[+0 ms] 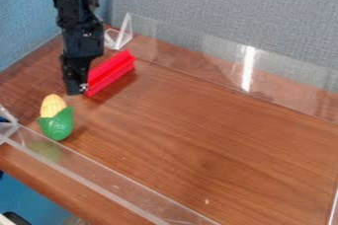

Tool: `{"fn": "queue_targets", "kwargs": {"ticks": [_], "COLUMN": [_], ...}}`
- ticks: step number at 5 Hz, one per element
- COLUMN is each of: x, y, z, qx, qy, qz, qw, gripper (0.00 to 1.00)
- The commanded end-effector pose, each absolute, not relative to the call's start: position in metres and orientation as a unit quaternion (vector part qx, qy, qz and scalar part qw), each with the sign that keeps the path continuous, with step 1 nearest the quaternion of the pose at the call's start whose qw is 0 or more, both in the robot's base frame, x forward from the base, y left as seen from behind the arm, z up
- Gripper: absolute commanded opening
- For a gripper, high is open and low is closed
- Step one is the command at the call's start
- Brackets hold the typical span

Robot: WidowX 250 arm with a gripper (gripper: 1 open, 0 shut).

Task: Push the yellow object to the right side of the table

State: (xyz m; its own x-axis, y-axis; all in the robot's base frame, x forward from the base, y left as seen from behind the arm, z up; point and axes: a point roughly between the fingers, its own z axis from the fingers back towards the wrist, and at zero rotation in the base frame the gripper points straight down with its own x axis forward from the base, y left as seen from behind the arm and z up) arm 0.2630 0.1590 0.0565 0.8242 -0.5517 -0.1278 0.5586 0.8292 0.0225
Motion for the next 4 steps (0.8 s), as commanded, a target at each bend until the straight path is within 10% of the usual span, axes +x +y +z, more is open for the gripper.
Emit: {"fn": "queue_targets", "kwargs": {"ticks": [1, 2, 4], "x": [0.272, 0.263, 0.252], "y": [0.173, 0.170, 0.171], "z": [0.090, 0.083, 0.067], "qx": [0.065, 0.062, 0.056], "qy": [0.021, 0.027, 0.042], "qz": [-0.286, -0.280, -0.260], "qw": [0.956, 0.958, 0.963], "gripper": [0.00, 1.00, 1.00]}}
